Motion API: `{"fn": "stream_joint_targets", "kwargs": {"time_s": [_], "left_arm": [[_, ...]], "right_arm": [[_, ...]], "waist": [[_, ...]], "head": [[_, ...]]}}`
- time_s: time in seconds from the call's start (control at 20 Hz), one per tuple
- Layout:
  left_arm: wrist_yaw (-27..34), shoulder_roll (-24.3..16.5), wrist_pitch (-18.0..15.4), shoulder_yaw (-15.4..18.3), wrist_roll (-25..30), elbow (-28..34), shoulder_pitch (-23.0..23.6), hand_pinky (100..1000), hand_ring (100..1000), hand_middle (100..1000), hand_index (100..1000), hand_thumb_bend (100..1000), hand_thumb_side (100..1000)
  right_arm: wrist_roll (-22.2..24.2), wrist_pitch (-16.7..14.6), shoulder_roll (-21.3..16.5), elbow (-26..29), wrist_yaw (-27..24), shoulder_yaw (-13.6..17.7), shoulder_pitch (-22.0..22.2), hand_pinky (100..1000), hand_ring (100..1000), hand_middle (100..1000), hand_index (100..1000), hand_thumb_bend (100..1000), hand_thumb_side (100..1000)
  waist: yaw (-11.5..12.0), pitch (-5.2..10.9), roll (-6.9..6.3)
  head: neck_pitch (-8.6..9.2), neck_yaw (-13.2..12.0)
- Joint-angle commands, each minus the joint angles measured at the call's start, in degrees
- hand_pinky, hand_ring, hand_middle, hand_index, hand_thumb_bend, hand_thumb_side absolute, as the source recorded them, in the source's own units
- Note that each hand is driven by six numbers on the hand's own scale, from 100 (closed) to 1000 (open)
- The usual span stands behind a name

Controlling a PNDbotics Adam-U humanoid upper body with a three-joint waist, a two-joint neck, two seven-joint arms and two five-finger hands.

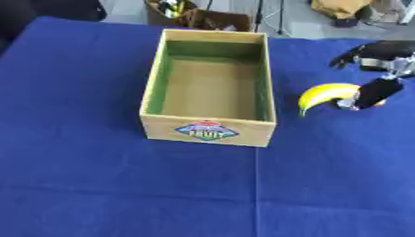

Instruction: Pick up objects on the table and place them in the box.

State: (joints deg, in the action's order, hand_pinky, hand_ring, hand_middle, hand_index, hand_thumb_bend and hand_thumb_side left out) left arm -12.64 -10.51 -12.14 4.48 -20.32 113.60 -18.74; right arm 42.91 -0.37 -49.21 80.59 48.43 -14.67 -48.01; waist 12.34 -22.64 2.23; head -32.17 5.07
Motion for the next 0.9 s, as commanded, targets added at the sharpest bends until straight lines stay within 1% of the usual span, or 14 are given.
{"fn": "stream_joint_targets", "kwargs": {"time_s": [0.05,0.15,0.4,0.7,0.75,0.9], "left_arm": [[0.23,-0.35,-0.01,-0.23,0.23,0.99,-0.65,589,594,700,838,322,885],[0.23,-0.3,0.0,-0.25,0.3,0.99,-0.66,589,594,700,838,322,885],[0.21,-0.26,0.0,-0.26,0.39,0.99,-0.71,589,593,701,838,321,885],[0.18,-0.17,0.02,-0.24,0.44,0.99,-0.73,589,593,702,837,320,884],[0.17,-0.15,0.02,-0.24,0.46,0.99,-0.73,590,593,702,837,320,883],[0.17,-0.13,0.03,-0.25,0.49,0.99,-0.76,590,593,702,837,320,882]], "right_arm": [[-0.45,-0.15,-0.94,-1.02,0.72,1.14,-1.47,913,945,839,978,326,550],[-0.78,-0.02,-0.61,-2.19,0.62,1.56,-1.7,912,943,838,977,323,548],[-1.66,0.06,-0.27,-4.26,0.74,2.06,-2.06,910,940,833,971,275,501],[-1.71,-0.33,-0.15,-5.4,1.33,2.2,-2.01,910,940,826,947,284,495],[-1.7,-0.37,-0.14,-5.49,1.4,2.2,-1.98,910,939,816,932,290,479],[-1.74,-0.42,-0.14,-5.69,1.69,2.21,-1.86,911,939,800,913,296,490]], "waist": [[0.11,0.98,-0.11],[0.21,0.84,-0.04],[0.32,0.67,0.05],[0.38,0.47,0.08],[0.37,0.45,0.09],[0.4,0.4,0.14]], "head": [[0.16,0.05],[0.23,0.0],[0.39,-0.06],[0.64,-0.12],[0.64,-0.14],[0.68,-0.14]]}}
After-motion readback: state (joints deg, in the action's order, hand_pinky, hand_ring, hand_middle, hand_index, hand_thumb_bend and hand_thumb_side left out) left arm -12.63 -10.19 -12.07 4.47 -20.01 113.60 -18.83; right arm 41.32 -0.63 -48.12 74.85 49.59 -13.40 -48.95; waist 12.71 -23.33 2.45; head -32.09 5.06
